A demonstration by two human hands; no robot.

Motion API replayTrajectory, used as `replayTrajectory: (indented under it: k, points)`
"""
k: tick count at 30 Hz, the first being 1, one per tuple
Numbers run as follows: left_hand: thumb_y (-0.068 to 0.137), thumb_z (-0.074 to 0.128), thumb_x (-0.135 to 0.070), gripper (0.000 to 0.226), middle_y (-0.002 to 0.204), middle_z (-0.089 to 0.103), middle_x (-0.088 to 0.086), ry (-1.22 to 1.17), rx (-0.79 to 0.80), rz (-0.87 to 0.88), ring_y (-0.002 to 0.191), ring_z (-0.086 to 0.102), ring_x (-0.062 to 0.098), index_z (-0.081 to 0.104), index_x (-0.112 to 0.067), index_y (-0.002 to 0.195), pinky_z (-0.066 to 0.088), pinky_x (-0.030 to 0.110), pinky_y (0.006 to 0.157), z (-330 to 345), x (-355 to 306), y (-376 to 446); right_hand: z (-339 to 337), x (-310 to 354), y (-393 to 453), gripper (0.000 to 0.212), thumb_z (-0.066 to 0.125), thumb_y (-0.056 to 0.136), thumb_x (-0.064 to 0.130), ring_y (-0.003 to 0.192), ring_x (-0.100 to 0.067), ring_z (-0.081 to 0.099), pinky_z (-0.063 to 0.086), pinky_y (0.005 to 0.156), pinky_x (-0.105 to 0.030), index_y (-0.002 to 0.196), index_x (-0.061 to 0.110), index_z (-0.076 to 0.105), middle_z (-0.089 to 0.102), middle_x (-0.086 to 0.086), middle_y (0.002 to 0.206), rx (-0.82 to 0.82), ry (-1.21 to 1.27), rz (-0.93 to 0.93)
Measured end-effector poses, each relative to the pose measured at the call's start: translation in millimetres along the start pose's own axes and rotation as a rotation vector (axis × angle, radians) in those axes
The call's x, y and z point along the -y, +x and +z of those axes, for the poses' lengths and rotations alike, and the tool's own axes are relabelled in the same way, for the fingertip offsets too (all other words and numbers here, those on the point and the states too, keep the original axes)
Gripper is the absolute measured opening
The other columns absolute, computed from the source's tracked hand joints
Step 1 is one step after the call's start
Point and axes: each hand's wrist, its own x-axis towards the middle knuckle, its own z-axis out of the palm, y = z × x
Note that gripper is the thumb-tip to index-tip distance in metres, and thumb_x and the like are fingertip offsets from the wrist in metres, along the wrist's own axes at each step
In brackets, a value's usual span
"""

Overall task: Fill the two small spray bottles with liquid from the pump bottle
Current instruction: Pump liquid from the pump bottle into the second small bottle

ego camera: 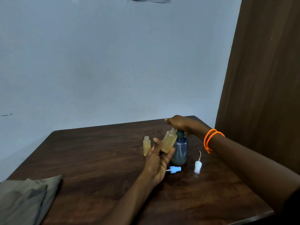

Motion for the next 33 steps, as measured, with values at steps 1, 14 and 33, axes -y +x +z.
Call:
replayTrajectory:
  k: [1, 14, 33]
  points:
    - [0.087, 0.066, -0.035, 0.050, 0.130, 0.066, 0.022, -0.004, -0.003, 0.002, 0.109, 0.070, 0.027, 0.058, 0.001, 0.121, 0.065, 0.035, 0.071, 1, 0, -1, -2, 1, -2, 0.047, 0.033, 0.105, 0.042, 0.094, -0.022, 0.053, 0.037, 0.061, -0.029, 0.126, 0.005, 0.052, 0.054, -0.010, 0.120, 0.004, 0.001, 0.006]
    - [0.096, 0.061, -0.032, 0.045, 0.129, 0.067, 0.023, -0.008, -0.013, -0.019, 0.113, 0.070, 0.030, 0.057, 0.003, 0.125, 0.065, 0.037, 0.073, 0, 0, 2, -4, 0, 0, 0.044, 0.035, 0.104, 0.046, 0.094, -0.025, 0.052, 0.042, 0.065, -0.034, 0.121, 0.009, 0.052, 0.052, -0.009, 0.110, 0.039, 0.033, 0.042]
    - [0.090, 0.065, -0.035, 0.056, 0.131, 0.067, 0.022, -0.009, -0.004, 0.009, 0.109, 0.073, 0.027, 0.055, 0.003, 0.130, 0.064, 0.035, 0.073, -3, -3, 3, 4, -7, 15, 0.045, 0.045, 0.095, 0.055, 0.082, -0.028, 0.061, 0.050, 0.092, -0.053, 0.096, 0.012, 0.056, 0.063, -0.011, 0.089, 0.058, 0.116, 0.091]
